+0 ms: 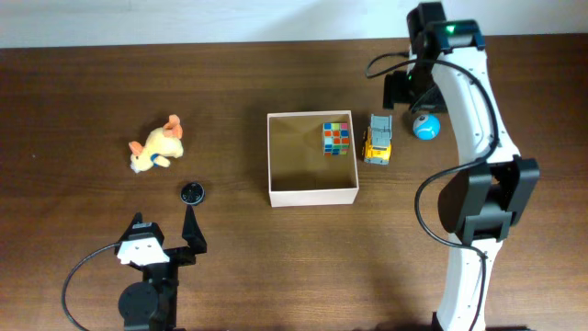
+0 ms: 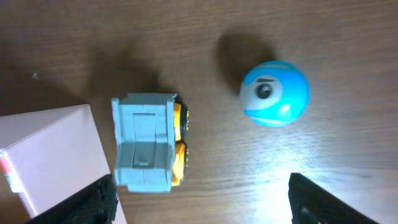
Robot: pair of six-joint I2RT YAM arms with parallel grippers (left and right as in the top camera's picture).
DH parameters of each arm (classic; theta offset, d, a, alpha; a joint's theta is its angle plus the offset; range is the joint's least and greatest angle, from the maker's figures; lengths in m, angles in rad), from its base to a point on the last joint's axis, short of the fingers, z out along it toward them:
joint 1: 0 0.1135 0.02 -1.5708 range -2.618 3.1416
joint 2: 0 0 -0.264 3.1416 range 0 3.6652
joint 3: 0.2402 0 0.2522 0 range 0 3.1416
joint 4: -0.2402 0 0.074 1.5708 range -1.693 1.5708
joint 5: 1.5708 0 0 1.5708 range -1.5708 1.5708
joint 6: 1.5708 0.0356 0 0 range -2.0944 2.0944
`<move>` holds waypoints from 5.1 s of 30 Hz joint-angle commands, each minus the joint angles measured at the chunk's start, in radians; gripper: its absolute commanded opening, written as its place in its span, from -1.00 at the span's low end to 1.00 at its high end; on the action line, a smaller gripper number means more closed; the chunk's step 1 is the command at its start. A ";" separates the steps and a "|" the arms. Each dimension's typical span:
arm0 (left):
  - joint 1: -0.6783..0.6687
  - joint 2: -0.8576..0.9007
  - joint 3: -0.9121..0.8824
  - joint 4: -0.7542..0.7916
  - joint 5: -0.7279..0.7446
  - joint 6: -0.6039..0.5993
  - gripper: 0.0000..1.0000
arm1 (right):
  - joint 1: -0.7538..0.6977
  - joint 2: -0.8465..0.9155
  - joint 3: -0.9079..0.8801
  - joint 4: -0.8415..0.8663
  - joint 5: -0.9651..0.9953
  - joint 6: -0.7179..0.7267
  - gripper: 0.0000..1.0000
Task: Pack container
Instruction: 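Lower the right gripper over the grey-yellow toy truck, then close the right gripper on the toy truck and lift it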
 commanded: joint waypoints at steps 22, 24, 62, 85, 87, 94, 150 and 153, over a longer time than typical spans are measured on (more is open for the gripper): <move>0.006 0.001 -0.002 -0.005 0.011 0.016 0.98 | 0.032 -0.018 -0.214 0.187 -0.129 0.011 0.61; 0.006 0.001 -0.002 -0.005 0.011 0.016 0.99 | 0.035 -0.018 -0.226 0.194 -0.131 0.011 0.61; 0.006 0.001 -0.002 -0.005 0.011 0.016 0.99 | 0.068 0.016 -0.302 0.216 -0.073 0.010 0.50; 0.006 0.001 -0.002 -0.005 0.011 0.016 0.99 | 0.068 0.016 -0.302 0.231 -0.062 0.011 -0.05; 0.006 0.001 -0.002 -0.005 0.011 0.016 0.99 | 0.068 0.016 -0.302 0.231 -0.062 0.011 -0.07; 0.006 0.001 -0.002 -0.005 0.011 0.016 0.99 | 0.068 0.016 -0.302 0.233 -0.062 0.011 -0.08; 0.006 0.001 -0.002 -0.005 0.011 0.016 0.99 | 0.304 0.010 0.416 -0.190 0.004 0.001 -0.15; 0.006 0.001 -0.002 -0.005 0.011 0.016 0.99 | 0.362 0.010 0.415 -0.189 0.006 0.019 -0.15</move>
